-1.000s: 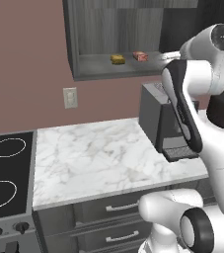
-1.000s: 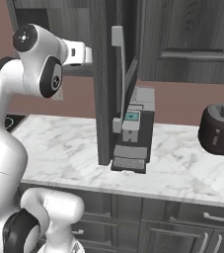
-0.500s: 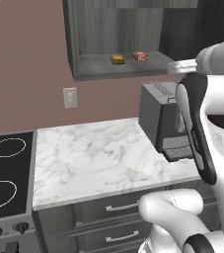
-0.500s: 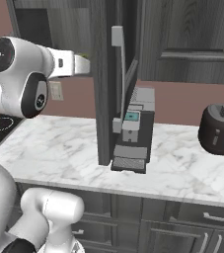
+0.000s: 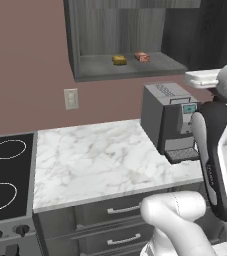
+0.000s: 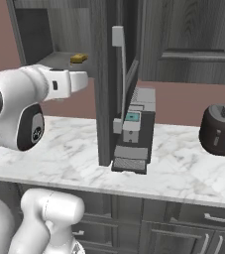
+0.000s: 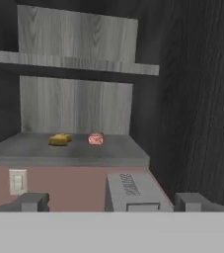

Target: Pick up the sponge and bar soap from the sink, and place them back in the cabinet, and close the cabinet door.

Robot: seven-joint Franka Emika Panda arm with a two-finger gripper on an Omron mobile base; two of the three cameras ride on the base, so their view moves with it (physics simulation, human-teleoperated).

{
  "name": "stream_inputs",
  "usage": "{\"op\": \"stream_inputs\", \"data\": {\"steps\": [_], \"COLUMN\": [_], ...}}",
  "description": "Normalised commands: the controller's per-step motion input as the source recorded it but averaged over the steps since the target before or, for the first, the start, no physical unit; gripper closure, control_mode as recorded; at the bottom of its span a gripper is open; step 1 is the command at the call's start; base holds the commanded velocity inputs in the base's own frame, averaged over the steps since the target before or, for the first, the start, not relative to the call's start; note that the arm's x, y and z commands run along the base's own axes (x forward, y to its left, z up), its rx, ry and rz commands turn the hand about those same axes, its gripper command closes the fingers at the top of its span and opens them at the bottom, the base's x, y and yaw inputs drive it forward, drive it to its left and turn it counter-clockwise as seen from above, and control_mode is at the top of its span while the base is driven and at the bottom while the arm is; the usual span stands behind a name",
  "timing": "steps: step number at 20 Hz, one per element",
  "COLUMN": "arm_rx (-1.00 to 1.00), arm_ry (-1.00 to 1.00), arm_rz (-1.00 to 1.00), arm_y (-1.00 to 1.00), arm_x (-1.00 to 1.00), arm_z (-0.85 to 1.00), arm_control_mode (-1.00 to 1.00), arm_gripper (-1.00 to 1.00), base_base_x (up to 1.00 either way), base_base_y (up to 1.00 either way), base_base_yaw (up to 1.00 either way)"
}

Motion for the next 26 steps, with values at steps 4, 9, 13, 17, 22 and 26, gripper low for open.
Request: {"op": "stream_inputs", "data": {"steps": [4, 9, 13, 17, 22, 26], "arm_rx": [0.04, 0.03, 0.02, 0.01, 0.00, 0.00], "arm_ry": [-0.18, -0.10, -0.01, 0.00, 0.00, 0.00], "arm_rz": [0.00, 0.00, 0.00, 0.00, 0.00, 0.00], "arm_y": [-0.18, -0.13, -0.04, 0.00, 0.00, -0.07], "arm_x": [-0.49, -0.39, -0.33, -0.32, -0.33, -0.42], "arm_z": [0.00, 0.15, 0.30, 0.42, 0.43, 0.11], "arm_control_mode": [-1.00, -1.00, -1.00, -1.00, -1.00, -1.00], "arm_gripper": [-1.00, -1.00, -1.00, -1.00, -1.00, -1.00], "base_base_x": [0.00, 0.00, 0.00, 0.00, 0.00, 0.00], "base_base_y": [0.00, 0.00, 0.00, 0.00, 0.00, 0.00], "base_base_yaw": [0.00, 0.00, 0.00, 0.00, 0.00, 0.00]}}
